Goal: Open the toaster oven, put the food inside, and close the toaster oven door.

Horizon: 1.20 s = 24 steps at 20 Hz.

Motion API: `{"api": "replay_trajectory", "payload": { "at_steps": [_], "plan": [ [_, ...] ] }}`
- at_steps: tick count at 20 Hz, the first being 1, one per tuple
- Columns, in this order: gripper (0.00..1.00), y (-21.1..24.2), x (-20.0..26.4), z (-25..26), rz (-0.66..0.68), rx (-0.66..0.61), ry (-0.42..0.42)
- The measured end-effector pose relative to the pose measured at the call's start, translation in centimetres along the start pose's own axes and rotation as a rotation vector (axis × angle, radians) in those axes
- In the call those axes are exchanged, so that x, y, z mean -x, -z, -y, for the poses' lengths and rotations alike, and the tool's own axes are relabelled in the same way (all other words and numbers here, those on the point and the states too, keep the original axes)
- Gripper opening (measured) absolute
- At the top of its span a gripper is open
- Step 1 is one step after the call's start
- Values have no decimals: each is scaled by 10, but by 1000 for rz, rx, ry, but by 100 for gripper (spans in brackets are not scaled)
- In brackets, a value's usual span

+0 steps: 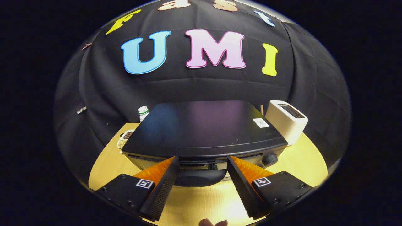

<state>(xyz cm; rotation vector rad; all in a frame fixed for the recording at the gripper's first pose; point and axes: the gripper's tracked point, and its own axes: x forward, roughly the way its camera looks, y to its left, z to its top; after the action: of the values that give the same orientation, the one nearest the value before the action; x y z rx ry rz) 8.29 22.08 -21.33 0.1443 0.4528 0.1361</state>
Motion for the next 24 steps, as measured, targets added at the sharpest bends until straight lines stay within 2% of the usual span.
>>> {"api": "replay_trajectory", "payload": {
  "at_steps": [7, 12, 24],
  "plan": [
    [99, 28, 33, -1, 15, 113, 10],
    [98, 55, 49, 0, -20, 134, 12],
    [98, 143, 63, 4, -201, 171, 12]
  ]
}}
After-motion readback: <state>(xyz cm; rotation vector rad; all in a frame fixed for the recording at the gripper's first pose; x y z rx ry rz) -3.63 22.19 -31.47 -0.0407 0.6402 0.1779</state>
